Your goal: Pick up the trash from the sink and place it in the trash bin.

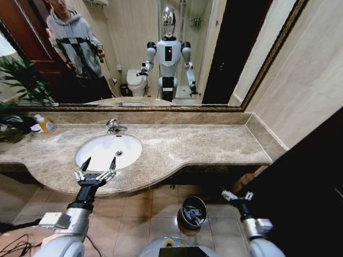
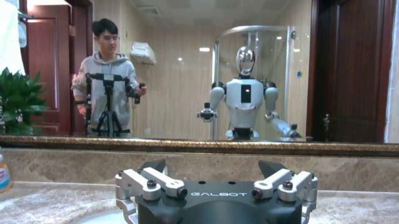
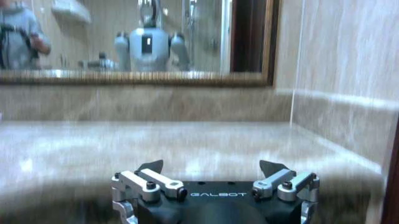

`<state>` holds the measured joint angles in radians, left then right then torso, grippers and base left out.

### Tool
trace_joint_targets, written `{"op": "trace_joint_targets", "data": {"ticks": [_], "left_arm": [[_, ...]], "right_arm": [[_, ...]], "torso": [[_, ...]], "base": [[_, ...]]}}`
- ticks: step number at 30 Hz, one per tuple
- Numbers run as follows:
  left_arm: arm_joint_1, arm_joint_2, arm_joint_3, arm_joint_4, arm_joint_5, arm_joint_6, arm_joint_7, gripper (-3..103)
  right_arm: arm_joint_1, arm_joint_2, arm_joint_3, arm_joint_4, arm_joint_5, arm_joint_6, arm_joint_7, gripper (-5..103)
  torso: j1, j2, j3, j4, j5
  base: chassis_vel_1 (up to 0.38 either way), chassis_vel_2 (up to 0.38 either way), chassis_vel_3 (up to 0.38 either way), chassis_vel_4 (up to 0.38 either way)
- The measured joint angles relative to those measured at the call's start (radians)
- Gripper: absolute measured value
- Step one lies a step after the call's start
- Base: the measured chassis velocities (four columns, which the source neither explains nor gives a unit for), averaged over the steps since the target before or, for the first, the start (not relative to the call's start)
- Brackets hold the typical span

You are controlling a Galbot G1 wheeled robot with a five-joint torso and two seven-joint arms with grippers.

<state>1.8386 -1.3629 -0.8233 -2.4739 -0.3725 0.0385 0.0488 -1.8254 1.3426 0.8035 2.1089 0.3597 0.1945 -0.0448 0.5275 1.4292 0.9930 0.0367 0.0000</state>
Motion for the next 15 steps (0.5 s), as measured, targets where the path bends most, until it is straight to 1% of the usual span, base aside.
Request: {"op": "trace_joint_targets", "data": {"ticks": [3, 6, 15], "left_arm": [[0.0, 0.0, 0.0, 0.0, 0.0, 0.0, 0.0, 100], [0.0, 0.0, 0.0, 0.0, 0.0, 0.0, 0.0, 100], [0.0, 0.0, 0.0, 0.0, 0.0, 0.0, 0.0, 100]], "right_arm": [[0.008, 0.009, 0.027, 0.089, 0.027, -0.044, -0.002, 100], [0.027, 0.016, 0.029, 0.117, 0.03, -0.059, 0.0, 100], [0.041, 0.023, 0.0, 0.122, 0.013, -0.03, -0.036, 100]], "torso": [[0.0, 0.0, 0.0, 0.0001, -0.0001], [0.0, 0.0, 0.0, 0.0002, 0.0], [0.0, 0.0, 0.0, 0.0001, 0.0]], "base": [[0.0, 0.0, 0.0, 0.0], [0.0, 0.0, 0.0, 0.0], [0.0, 0.0, 0.0, 0.0]]}}
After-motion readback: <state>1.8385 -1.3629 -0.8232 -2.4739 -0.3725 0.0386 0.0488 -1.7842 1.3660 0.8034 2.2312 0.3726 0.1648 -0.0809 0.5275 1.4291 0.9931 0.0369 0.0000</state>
